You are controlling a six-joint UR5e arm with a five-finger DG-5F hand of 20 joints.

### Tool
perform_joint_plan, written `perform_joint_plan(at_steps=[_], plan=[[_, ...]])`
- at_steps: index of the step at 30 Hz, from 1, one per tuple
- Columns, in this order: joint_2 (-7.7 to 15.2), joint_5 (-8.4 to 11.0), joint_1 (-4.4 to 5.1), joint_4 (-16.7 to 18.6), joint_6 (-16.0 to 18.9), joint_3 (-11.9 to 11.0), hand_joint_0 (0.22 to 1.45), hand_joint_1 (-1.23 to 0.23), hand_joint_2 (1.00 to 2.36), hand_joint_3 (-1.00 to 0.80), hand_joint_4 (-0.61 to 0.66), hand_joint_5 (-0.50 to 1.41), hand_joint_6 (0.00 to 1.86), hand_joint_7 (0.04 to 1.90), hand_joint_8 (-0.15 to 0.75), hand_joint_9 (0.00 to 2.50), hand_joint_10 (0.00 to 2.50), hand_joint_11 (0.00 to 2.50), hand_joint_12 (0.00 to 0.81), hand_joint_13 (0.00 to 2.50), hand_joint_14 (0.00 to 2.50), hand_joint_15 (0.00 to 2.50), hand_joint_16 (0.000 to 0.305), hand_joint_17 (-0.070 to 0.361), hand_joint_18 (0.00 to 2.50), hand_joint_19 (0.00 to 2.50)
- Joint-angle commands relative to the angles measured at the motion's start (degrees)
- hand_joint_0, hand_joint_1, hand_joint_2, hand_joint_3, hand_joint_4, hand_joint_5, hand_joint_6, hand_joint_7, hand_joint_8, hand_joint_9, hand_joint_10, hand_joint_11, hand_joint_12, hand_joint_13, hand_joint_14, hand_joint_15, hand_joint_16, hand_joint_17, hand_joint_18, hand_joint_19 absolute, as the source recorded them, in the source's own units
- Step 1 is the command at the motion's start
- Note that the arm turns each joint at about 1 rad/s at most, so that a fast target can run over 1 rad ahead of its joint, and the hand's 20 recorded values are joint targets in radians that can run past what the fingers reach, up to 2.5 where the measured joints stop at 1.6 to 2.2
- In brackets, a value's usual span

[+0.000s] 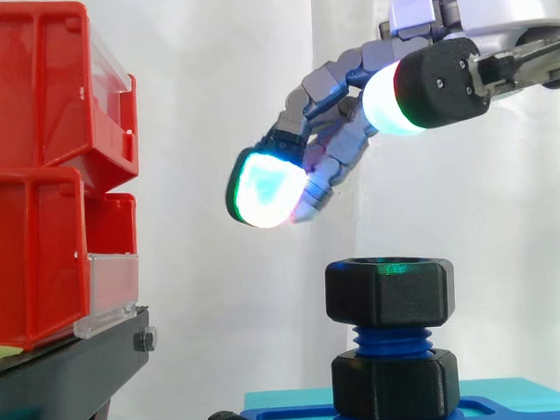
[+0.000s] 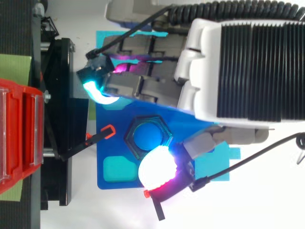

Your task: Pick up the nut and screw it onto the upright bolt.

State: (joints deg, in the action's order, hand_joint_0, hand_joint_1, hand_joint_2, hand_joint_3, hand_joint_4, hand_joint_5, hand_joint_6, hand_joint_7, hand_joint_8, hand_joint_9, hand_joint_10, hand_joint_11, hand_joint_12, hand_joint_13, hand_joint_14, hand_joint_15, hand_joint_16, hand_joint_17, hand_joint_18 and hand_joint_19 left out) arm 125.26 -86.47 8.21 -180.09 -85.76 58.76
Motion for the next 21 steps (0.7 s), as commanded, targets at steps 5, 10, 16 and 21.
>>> perform_joint_plan(at_steps=[5, 10, 16, 21], plan=[[0.1, 0.07, 0.67, 0.0, 0.1, -0.1, 0.47, -0.17, 1.0, -0.5, 0.21, -0.15, 0.5, 0.54, 0.166, 0.46, 0.0, 0.0, 0.263, 0.34, 0.0, 0.0, 0.03, 0.067, 0.0, 0.0], [0.1, 0.43, 1.28, -0.2, 0.2, 0.0, 0.46, -0.17, 1.0, -0.5, 0.22, -0.12, 0.5, 0.6, 0.165, 0.4, 0.0, 0.0, 0.268, 0.32, 0.0, 0.0, 0.03, 0.067, 0.0, 0.0], [0.1, 0.87, 1.81, -0.5, 0.9, 0.5, 0.47, -0.17, 1.0, -0.5, 0.28, -0.08, 0.5, 0.94, 0.179, 0.36, 0.0, 0.0, 0.263, 0.33, 0.0, 0.0, 0.026, 0.059, 0.0, 0.0], [0.1, 1.57, 2.25, -0.3, 1.3, 1.2, 0.47, -0.18, 1.0, -0.5, 0.26, -0.08, 0.5, 1.18, 0.197, 0.35, 0.0, 0.0, 0.255, 0.35, 0.0, 0.0, 0.024, 0.053, 0.0, 0.0]])
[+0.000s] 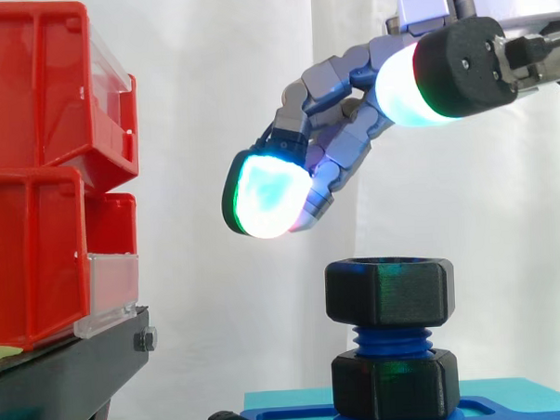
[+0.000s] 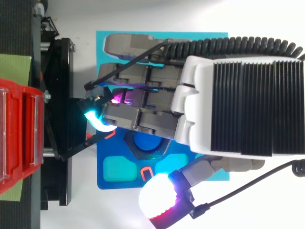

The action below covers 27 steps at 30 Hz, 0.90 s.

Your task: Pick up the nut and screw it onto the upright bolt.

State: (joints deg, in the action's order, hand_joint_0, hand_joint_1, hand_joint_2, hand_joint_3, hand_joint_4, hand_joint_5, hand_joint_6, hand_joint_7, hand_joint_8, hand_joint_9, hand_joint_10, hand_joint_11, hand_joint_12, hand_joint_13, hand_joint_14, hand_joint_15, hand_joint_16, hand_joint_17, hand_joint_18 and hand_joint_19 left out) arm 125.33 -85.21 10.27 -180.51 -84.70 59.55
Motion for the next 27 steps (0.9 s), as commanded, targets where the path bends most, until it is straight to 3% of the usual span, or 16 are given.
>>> perform_joint_plan(at_steps=[1, 9, 16, 27], plan=[[0.0, 0.3, 0.19, 0.2, 0.2, 0.5, 0.47, -0.18, 1.0, -0.5, 0.25, -0.08, 0.5, 1.19, 0.198, 0.35, 0.0, 0.0, 0.254, 0.35, 0.0, 0.0, 0.023, 0.053, 0.0, 0.0], [0.0, 0.3, 0.28, 0.3, 0.2, 0.5, 0.47, -0.18, 1.0, -0.5, 0.29, -0.08, 0.5, 1.22, 0.215, 0.38, 0.0, 0.0, 0.251, 0.4, 0.0, 0.0, 0.022, 0.05, 0.0, 0.0], [0.0, 0.3, 0.36, 0.1, 0.2, 0.5, 0.48, -0.19, 1.0, -0.5, 0.25, -0.05, 0.5, 1.36, 0.228, 0.49, 0.0, 0.0, 0.243, 0.46, 0.0, 0.0, 0.02, 0.045, 0.0, 0.0], [0.0, 0.04, 0.36, -1.0, 0.2, 0.5, 0.48, -0.2, 1.0, -0.5, 0.23, -0.04, 0.52, 1.36, 0.236, 0.55, 0.0, 0.0, 0.239, 0.53, 0.0, 0.0, 0.017, 0.039, 0.06, 0.0]])
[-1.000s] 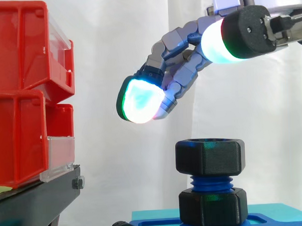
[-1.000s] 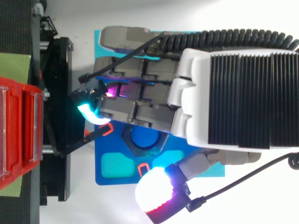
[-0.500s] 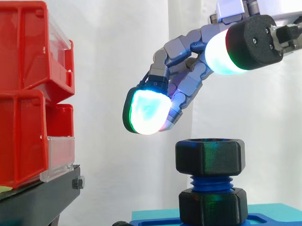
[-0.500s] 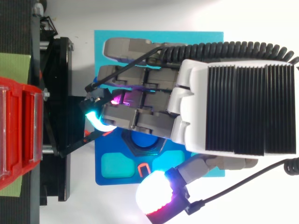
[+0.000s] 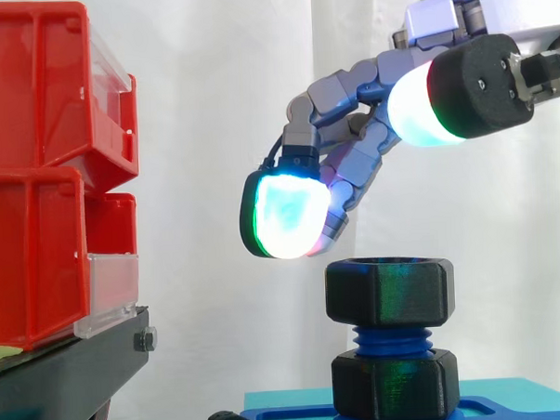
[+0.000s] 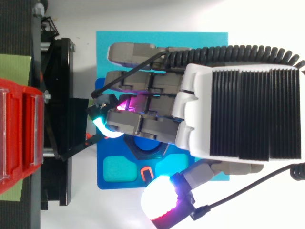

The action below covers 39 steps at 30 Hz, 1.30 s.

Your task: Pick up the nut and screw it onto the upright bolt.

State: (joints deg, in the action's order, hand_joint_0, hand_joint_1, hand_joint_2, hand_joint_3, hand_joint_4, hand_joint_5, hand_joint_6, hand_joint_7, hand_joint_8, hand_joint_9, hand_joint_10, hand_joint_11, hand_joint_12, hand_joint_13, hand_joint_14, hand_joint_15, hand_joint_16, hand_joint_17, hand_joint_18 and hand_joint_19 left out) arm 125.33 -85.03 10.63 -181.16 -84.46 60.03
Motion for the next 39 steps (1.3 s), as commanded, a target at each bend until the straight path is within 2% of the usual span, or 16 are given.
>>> perform_joint_plan(at_steps=[1, 12, 22, 26, 28, 33, 37, 39], plan=[[0.0, -0.13, 0.0, -0.4, 0.0, 0.0, 0.48, -0.2, 1.0, -0.5, 0.23, -0.04, 0.52, 1.36, 0.237, 0.56, 0.0, 0.0, 0.238, 0.53, 0.0, 0.0, 0.017, 0.038, 0.06, 0.0], [0.0, -0.22, 0.0, -1.3, 0.0, 0.5, 0.49, -0.21, 1.0, -0.5, 0.23, -0.03, 0.53, 1.37, 0.241, 0.61, 0.0, 0.0, 0.23, 0.58, 0.0, 0.0, 0.015, 0.033, 0.1, 0.0], [0.0, -0.31, -0.61, -1.5, 0.0, 0.4, 0.5, -0.22, 1.0, -0.5, 0.22, -0.02, 0.58, 1.36, 0.243, 0.66, 0.0, 0.0, 0.222, 0.61, 0.0, 0.0, 0.013, 0.03, 0.14, 0.0], [0.0, -0.4, -0.88, -1.9, 0.0, 0.5, 0.5, -0.24, 1.0, -0.5, 0.17, -0.02, 0.62, 1.37, 0.246, 0.71, 0.0, 0.0, 0.209, 0.64, 0.0, 0.0, 0.011, 0.025, 0.18, 0.0], [0.0, -0.66, -1.41, -2.4, -0.1, 0.5, 0.51, -0.24, 1.0, -0.5, 0.16, -0.01, 0.62, 1.39, 0.246, 0.72, 0.0, 0.0, 0.204, 0.65, 0.0, 0.0, 0.01, 0.024, 0.2, 0.0], [0.0, -1.28, -2.02, -2.5, -0.1, 0.4, 0.51, -0.26, 1.0, -0.5, 0.11, 0.02, 0.59, 1.51, 0.247, 0.84, 0.0, 0.0, 0.186, 0.73, 0.0, 0.0, 0.008, 0.017, 0.28, 0.0], [-0.1, -2.33, -2.64, -2.9, -0.2, 0.4, 0.51, -0.26, 1.0, -0.5, 0.08, 0.04, 0.59, 1.5, 0.242, 0.97, 0.0, 0.0, 0.172, 0.8, 0.0, 0.0, 0.006, 0.013, 0.36, 0.0], [-0.1, -2.77, -2.99, -2.9, -0.4, 0.4, 0.52, -0.27, 1.0, -0.5, 0.08, 0.04, 0.61, 1.42, 0.244, 1.04, 0.0, 0.0, 0.16, 0.85, 0.0, 0.0, 0.005, 0.011, 0.39, 0.0]])
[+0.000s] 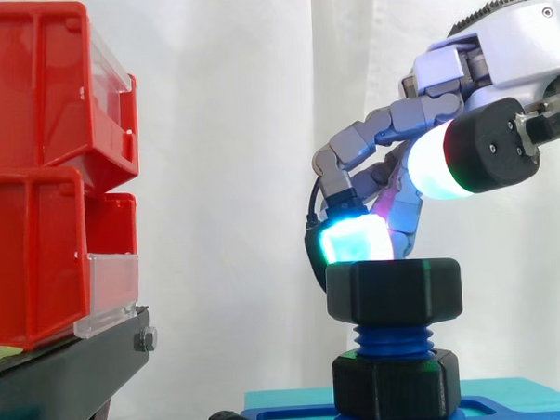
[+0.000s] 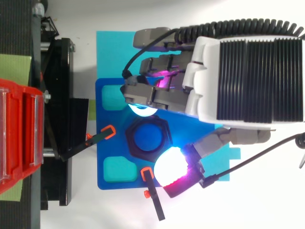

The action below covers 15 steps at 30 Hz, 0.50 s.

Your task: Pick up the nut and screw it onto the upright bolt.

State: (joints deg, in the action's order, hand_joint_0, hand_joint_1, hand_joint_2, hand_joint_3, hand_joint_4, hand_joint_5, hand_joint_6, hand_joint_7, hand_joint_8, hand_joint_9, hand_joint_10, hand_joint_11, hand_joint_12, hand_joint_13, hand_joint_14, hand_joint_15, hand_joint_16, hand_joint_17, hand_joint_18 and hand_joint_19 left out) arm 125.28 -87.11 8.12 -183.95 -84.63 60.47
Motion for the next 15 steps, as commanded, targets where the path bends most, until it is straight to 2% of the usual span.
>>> perform_joint_plan(at_steps=[1, 6, 9, 11, 15], plan=[[0.0, -0.96, -0.65, -0.1, -0.3, -0.4, 0.52, -0.27, 1.0, -0.5, 0.07, 0.04, 0.62, 1.4, 0.245, 1.08, 0.0, 0.0, 0.157, 0.86, 0.0, 0.0, 0.004, 0.009, 0.42, 0.0], [0.0, -1.48, -1.18, -1.7, -1.1, -2.5, 0.52, -0.27, 1.0, -0.5, 0.07, 0.05, 0.63, 1.34, 0.241, 1.14, 0.0, 0.0, 0.146, 0.9, 0.0, 0.0, 0.003, 0.007, 0.44, 0.0], [0.0, -1.57, -1.44, -4.0, -1.9, -4.4, 0.52, -0.27, 1.0, -0.5, 0.1, 0.06, 0.5, 1.69, 0.251, 1.13, 0.0, 0.0, 0.155, 0.88, 0.0, 0.0, 0.004, 0.009, 0.43, 0.0], [0.0, -1.57, -1.53, -4.4, -2.1, -4.8, 0.51, -0.26, 1.0, -0.5, 0.18, 0.02, 0.5, 1.62, 0.26, 1.09, 0.0, 0.0, 0.168, 0.85, 0.0, 0.0, 0.005, 0.012, 0.39, 0.0], [0.0, -1.57, -1.53, -4.6, -2.2, -6.2, 0.51, -0.26, 1.0, -0.5, 0.2, 0.0, 0.5, 1.51, 0.263, 1.09, 0.0, 0.0, 0.17, 0.84, 0.0, 0.0, 0.006, 0.014, 0.38, 0.0]])
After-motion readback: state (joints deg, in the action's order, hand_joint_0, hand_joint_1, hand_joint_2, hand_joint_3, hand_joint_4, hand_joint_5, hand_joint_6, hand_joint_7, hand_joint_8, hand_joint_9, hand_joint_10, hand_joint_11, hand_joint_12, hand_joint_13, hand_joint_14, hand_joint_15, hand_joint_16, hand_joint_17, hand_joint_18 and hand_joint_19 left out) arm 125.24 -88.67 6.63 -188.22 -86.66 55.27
